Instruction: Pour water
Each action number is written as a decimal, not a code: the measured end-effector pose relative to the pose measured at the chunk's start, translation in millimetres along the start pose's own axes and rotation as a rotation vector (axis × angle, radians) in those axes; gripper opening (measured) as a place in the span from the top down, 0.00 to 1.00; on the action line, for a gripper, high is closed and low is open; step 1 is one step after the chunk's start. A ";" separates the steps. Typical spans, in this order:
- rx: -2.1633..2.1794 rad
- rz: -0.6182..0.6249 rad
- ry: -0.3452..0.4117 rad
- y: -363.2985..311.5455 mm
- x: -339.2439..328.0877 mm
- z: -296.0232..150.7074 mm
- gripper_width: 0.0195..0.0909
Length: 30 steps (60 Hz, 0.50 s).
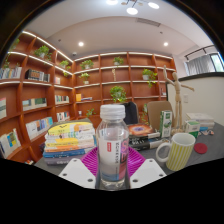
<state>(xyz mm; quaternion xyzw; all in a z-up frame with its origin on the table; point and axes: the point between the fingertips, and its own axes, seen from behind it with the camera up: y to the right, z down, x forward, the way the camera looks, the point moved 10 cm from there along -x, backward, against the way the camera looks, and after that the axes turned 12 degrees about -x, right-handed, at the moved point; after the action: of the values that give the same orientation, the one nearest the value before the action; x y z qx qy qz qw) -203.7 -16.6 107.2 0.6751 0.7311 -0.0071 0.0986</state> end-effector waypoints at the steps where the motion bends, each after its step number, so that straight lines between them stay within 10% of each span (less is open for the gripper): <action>1: 0.003 0.001 -0.003 1.0 -0.1 -0.1 0.76; 19: 0.288 0.036 -0.042 25.3 0.3 -7.5 0.79; 30: 0.751 -0.031 0.065 43.9 3.9 -25.8 0.79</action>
<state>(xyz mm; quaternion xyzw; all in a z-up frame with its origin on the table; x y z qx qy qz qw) -164.0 -5.1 137.2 0.6528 0.6906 -0.2546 -0.1791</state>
